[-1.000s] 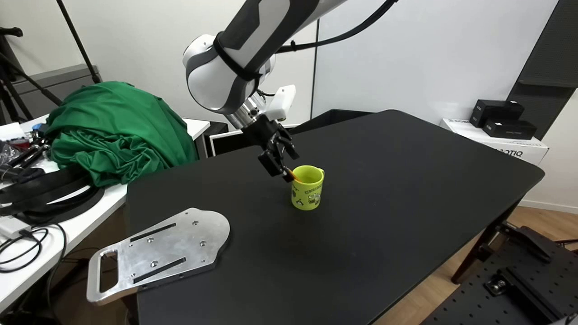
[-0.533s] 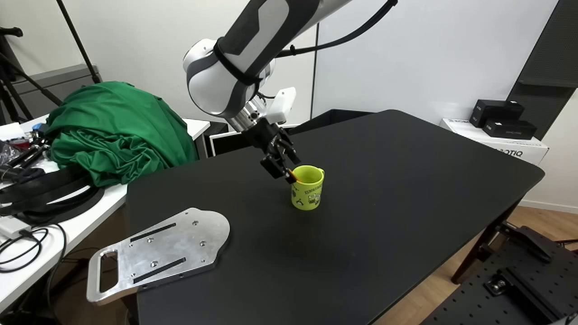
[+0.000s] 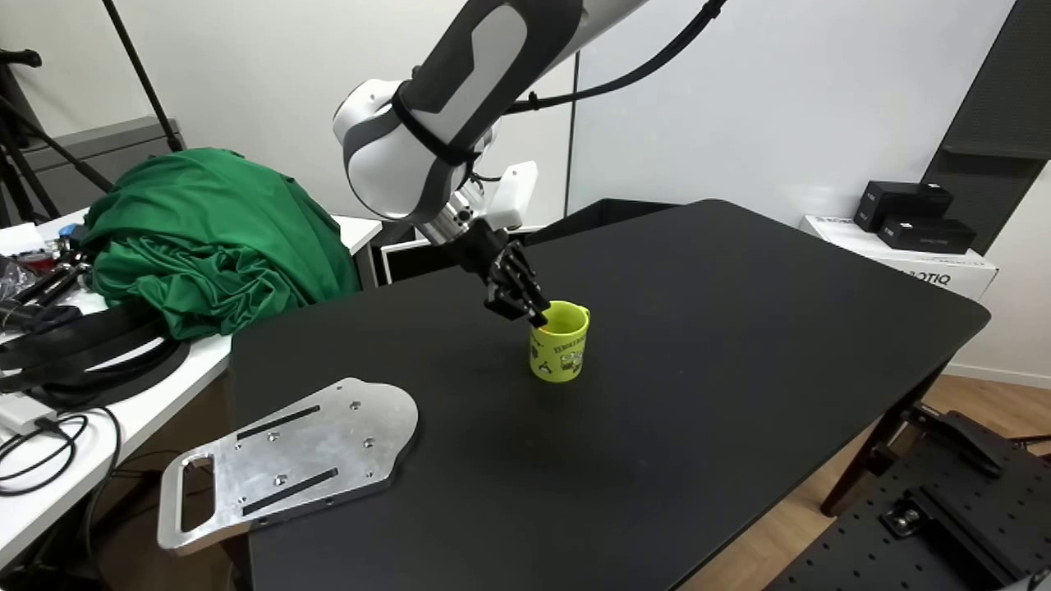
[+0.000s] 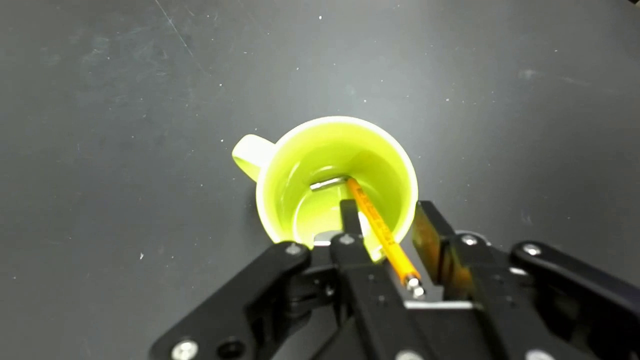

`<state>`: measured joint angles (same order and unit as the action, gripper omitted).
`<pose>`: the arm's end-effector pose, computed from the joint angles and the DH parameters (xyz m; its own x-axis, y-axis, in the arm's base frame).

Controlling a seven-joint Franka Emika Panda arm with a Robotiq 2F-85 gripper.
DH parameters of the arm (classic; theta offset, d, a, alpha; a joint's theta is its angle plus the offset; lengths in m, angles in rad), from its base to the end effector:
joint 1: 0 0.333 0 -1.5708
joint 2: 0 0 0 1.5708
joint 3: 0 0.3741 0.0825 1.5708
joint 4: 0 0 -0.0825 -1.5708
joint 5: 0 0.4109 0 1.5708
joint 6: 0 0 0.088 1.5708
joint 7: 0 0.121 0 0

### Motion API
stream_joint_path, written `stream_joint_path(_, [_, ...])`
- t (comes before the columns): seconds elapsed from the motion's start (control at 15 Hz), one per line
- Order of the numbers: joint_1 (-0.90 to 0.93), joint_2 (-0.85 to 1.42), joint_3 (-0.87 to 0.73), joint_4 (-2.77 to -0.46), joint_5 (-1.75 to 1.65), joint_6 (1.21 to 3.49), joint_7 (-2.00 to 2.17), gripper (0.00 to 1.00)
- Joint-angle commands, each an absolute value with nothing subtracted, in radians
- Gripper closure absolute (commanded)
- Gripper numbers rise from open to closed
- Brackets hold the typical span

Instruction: Pick up the orange object from the cup and put it on the table.

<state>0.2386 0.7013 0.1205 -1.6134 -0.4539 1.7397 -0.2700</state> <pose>0.6532 0.1862 0.2057 0.5654 0.5726 -0.5937 0.7572 -0.6458 0.0982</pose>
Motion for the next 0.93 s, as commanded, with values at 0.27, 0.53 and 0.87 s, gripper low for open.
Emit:
stream_joint_path(0.27, [0.249, 0.705, 0.111, -1.607, -0.464, 1.752, -0.233, 1.00])
stream_joint_path(0.53, [0.228, 0.695, 0.126, -1.596, -0.429, 1.736, -0.282, 1.00])
stream_joint_path(0.87, [0.232, 0.687, 0.123, -1.579, -0.437, 1.726, -0.286, 0.61])
